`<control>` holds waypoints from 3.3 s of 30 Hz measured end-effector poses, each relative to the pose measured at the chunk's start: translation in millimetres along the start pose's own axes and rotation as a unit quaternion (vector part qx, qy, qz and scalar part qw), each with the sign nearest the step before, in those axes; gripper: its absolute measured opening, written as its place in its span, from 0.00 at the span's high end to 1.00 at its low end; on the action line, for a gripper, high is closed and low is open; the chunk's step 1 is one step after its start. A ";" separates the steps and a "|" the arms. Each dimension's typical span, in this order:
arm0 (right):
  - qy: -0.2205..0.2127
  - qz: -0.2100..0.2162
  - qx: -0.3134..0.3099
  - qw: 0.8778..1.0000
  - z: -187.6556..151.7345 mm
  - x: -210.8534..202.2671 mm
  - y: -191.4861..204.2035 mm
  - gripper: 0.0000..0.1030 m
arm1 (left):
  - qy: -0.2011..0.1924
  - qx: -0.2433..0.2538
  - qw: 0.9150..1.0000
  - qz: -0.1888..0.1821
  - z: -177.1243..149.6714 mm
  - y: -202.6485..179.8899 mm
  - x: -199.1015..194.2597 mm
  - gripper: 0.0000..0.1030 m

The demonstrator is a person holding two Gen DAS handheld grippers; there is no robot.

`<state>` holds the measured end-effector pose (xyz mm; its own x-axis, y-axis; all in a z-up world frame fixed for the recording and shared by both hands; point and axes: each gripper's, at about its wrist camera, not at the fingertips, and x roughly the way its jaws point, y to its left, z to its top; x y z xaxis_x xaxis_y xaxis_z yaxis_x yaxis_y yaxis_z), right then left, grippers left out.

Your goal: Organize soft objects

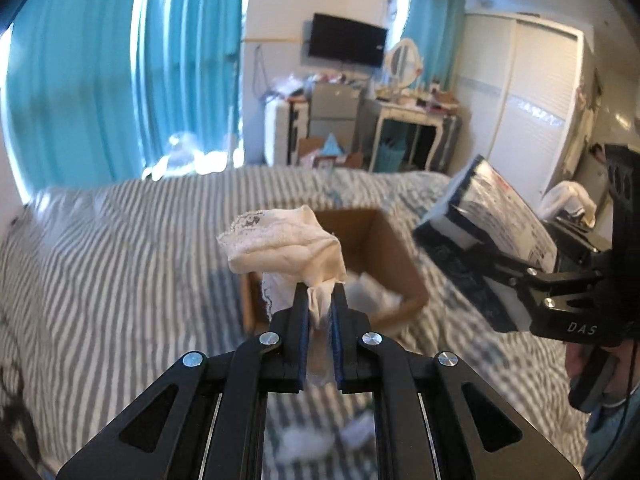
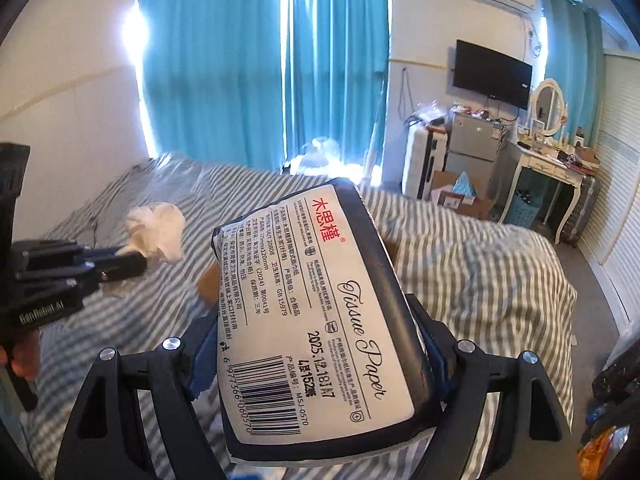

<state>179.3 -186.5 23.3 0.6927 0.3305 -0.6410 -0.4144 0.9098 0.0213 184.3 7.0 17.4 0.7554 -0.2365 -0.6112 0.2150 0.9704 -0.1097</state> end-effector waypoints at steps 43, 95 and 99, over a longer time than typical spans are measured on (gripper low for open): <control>-0.028 -0.040 0.008 0.999 48.8 28.3 -23.3 0.00 | -0.013 0.035 0.998 0.055 -5.8 18.3 -13.7 0.32; 0.251 -0.014 0.032 0.967 -168.7 75.1 50.6 0.57 | 0.127 0.001 0.991 0.030 -159.9 34.8 55.3 0.29; 0.211 -0.053 0.013 0.976 -149.0 59.9 40.9 0.58 | 0.136 0.003 0.990 0.032 -161.2 33.7 60.0 0.29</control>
<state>115.9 -166.8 -128.6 0.4238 0.1070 -0.8994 -0.3353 0.9410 -0.0460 137.1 33.3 -149.3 0.5727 -0.1513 -0.8057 0.1762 0.9826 -0.0593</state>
